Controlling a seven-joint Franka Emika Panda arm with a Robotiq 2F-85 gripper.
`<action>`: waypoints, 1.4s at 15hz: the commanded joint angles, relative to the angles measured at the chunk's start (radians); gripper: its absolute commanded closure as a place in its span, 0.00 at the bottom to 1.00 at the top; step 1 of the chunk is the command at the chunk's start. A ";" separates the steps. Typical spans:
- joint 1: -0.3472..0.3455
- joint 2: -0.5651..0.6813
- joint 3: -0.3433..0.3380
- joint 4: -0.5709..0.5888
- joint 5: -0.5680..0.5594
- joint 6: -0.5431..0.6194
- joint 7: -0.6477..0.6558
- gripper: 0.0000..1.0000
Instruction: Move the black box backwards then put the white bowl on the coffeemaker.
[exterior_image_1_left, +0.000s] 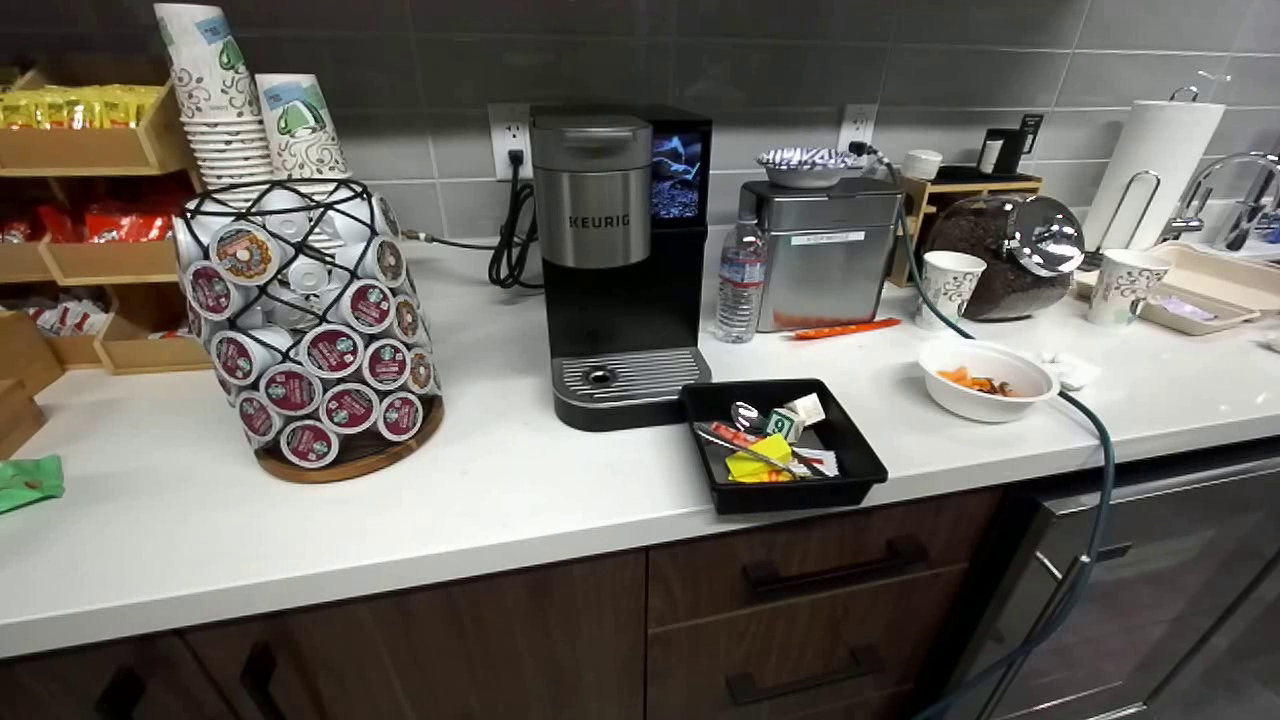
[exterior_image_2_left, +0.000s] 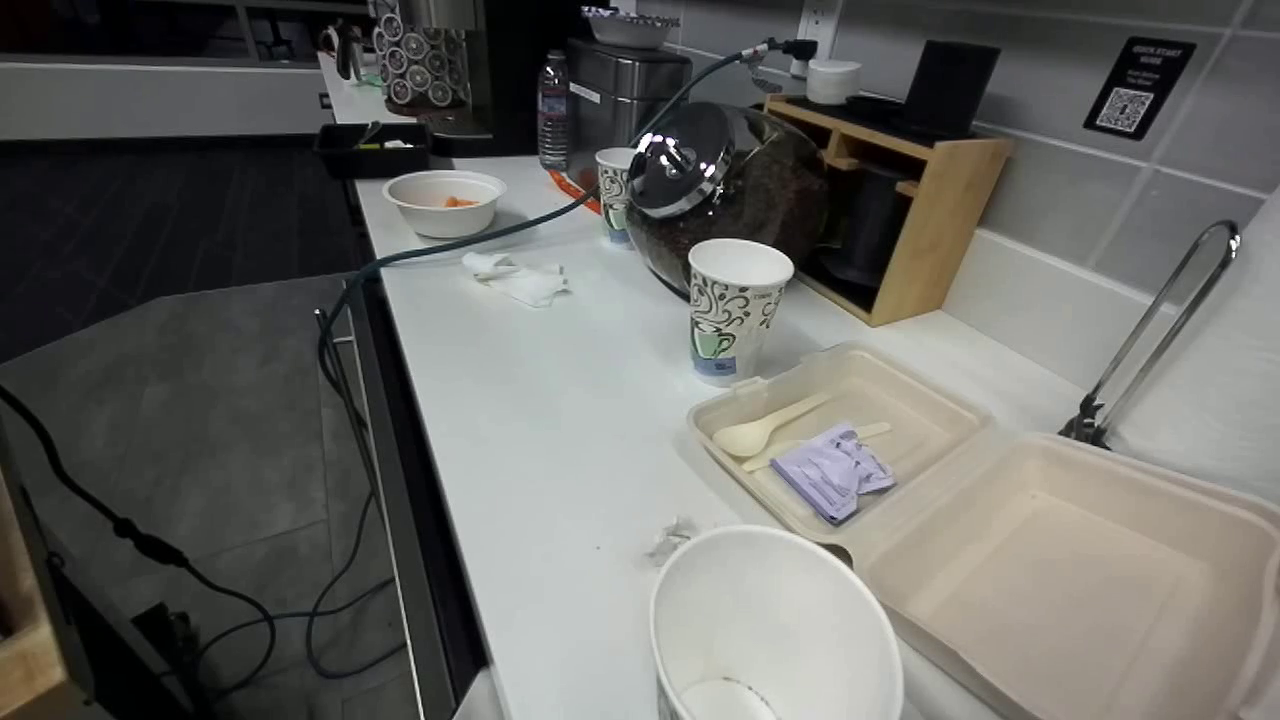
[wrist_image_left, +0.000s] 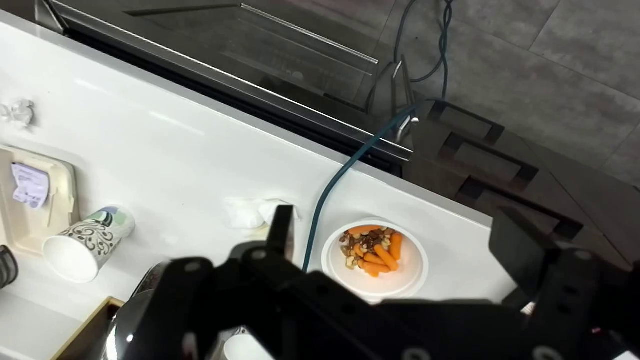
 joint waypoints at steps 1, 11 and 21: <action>0.045 0.056 -0.001 -0.046 0.092 0.079 0.067 0.00; 0.092 0.443 0.128 -0.068 0.333 0.655 0.322 0.00; 0.148 0.663 0.156 0.003 0.339 0.705 0.394 0.00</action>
